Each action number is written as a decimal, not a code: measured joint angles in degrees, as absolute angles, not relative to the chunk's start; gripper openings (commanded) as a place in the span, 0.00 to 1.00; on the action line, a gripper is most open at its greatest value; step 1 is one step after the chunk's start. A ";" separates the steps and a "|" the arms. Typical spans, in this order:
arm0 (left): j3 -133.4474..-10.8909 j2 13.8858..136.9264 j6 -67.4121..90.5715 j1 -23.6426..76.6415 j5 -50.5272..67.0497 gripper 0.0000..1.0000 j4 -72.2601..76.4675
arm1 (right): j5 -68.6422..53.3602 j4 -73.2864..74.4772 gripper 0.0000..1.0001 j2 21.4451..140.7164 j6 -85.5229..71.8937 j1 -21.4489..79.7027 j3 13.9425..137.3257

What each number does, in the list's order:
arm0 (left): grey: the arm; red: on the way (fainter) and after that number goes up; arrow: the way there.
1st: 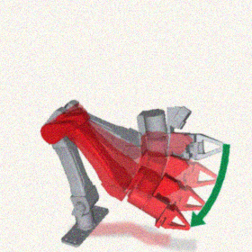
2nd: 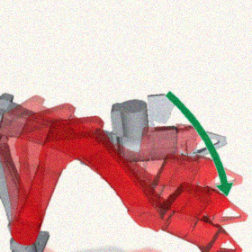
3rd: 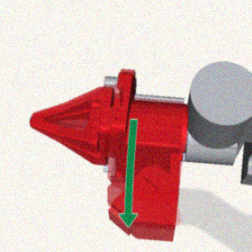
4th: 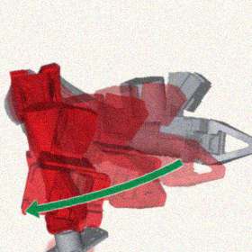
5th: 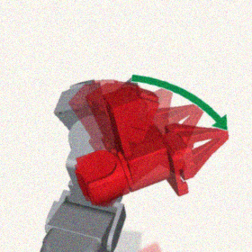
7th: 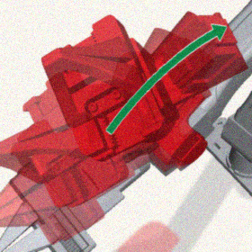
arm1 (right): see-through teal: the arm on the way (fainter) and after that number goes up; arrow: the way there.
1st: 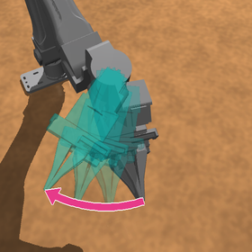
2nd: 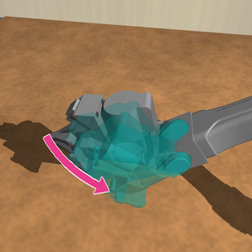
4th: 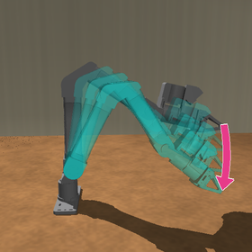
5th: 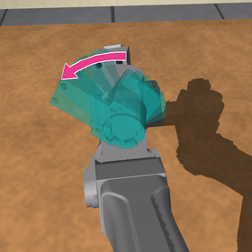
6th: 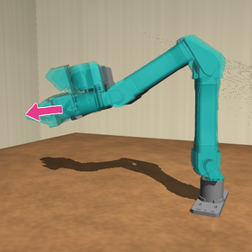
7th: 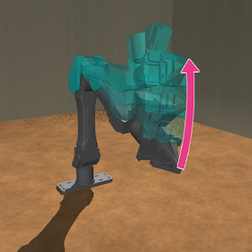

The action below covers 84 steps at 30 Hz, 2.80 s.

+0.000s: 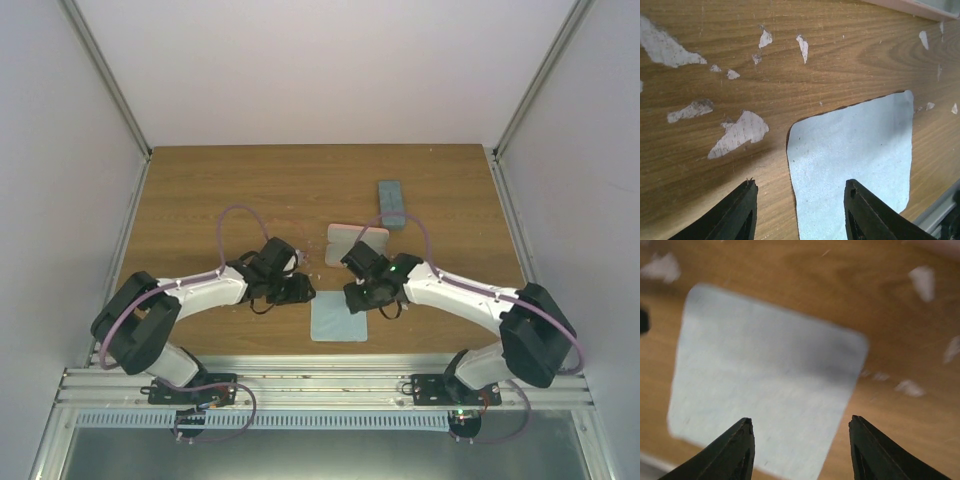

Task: Organize the sunglasses
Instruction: Adjust the glasses cleaning cloth at the center of the board, then fold the glasses cleaning cloth at the center of the board.

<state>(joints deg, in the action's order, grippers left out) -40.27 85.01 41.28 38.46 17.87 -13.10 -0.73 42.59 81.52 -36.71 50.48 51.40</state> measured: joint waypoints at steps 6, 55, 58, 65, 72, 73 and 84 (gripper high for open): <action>-44.88 89.27 37.52 38.59 17.72 0.48 -16.19 | 3.18 37.30 0.49 84.40 -35.62 44.29 49.45; -54.65 100.29 31.90 42.09 14.48 0.00 -20.86 | 2.39 26.81 0.01 91.83 -31.55 42.74 47.57; -54.68 100.22 31.86 42.19 14.09 0.00 -20.86 | 2.44 26.72 0.01 91.83 -31.59 42.74 47.57; -54.43 99.11 31.40 42.39 11.55 0.00 -21.80 | 2.46 26.72 0.01 90.96 -31.62 42.74 47.57; -52.14 94.91 30.52 42.39 11.75 0.00 -21.61 | 1.52 26.41 0.00 87.70 -31.51 42.74 47.27; -51.66 94.61 30.37 42.39 12.05 0.00 -21.58 | 1.13 26.17 0.00 86.91 -31.44 42.74 46.76; -48.58 92.90 28.67 42.39 16.53 0.00 -21.23 | -3.36 26.15 0.01 83.37 -31.31 43.53 43.05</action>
